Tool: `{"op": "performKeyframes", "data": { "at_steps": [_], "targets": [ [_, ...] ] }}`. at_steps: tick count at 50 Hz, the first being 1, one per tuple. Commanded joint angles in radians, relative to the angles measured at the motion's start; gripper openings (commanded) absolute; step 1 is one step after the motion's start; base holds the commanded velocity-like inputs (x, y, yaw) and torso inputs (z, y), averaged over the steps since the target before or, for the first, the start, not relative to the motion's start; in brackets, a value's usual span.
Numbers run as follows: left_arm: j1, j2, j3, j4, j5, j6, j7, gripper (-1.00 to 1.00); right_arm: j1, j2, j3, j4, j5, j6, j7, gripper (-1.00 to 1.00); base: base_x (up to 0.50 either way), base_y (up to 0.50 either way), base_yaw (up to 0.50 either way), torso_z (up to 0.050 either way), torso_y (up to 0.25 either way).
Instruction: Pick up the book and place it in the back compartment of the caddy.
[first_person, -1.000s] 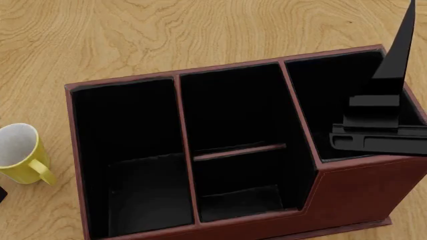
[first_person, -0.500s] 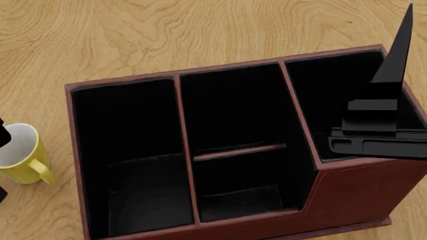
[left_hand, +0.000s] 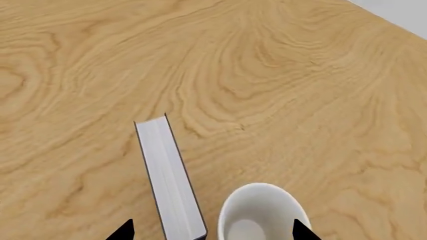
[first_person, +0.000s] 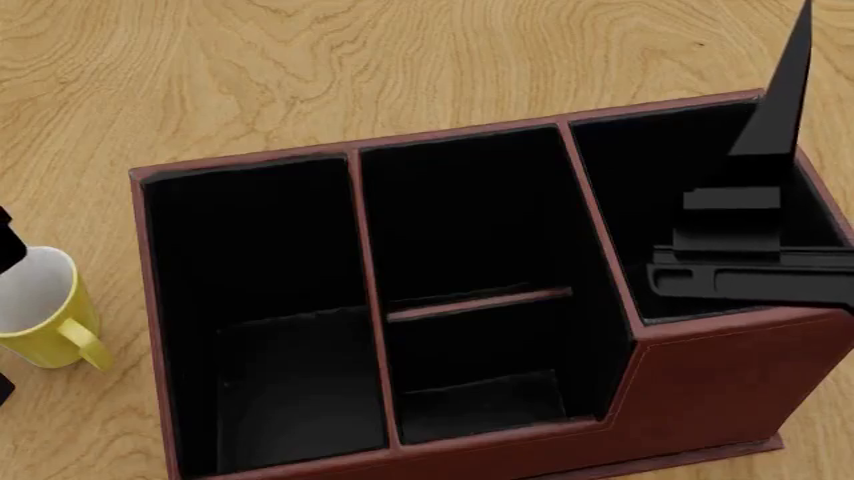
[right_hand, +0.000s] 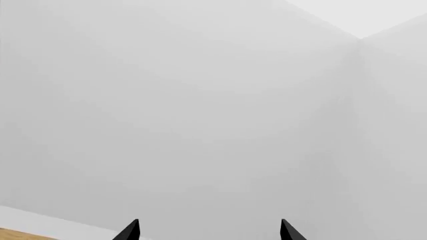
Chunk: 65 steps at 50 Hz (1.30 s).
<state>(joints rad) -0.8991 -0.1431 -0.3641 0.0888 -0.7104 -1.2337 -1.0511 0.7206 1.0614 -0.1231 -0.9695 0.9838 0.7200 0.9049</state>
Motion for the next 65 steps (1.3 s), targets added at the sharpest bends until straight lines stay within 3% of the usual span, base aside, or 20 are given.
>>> {"op": "performKeyframes", "data": {
  "at_steps": [1,65],
  "targets": [
    [-0.022,-0.022,0.026,-0.093,0.042,0.073,0.018,1.0,0.031,-0.008,-0.022,0.007,0.001,0.015,-0.002,1.0,0.0,0.0,0.0,0.0,0.0],
    [0.008,-0.055,0.078,-0.337,0.124,0.278,0.088,1.0,0.024,-0.001,-0.046,0.017,-0.016,0.0,0.001,1.0,0.0,0.0,0.0,0.0,0.0]
  ]
}}
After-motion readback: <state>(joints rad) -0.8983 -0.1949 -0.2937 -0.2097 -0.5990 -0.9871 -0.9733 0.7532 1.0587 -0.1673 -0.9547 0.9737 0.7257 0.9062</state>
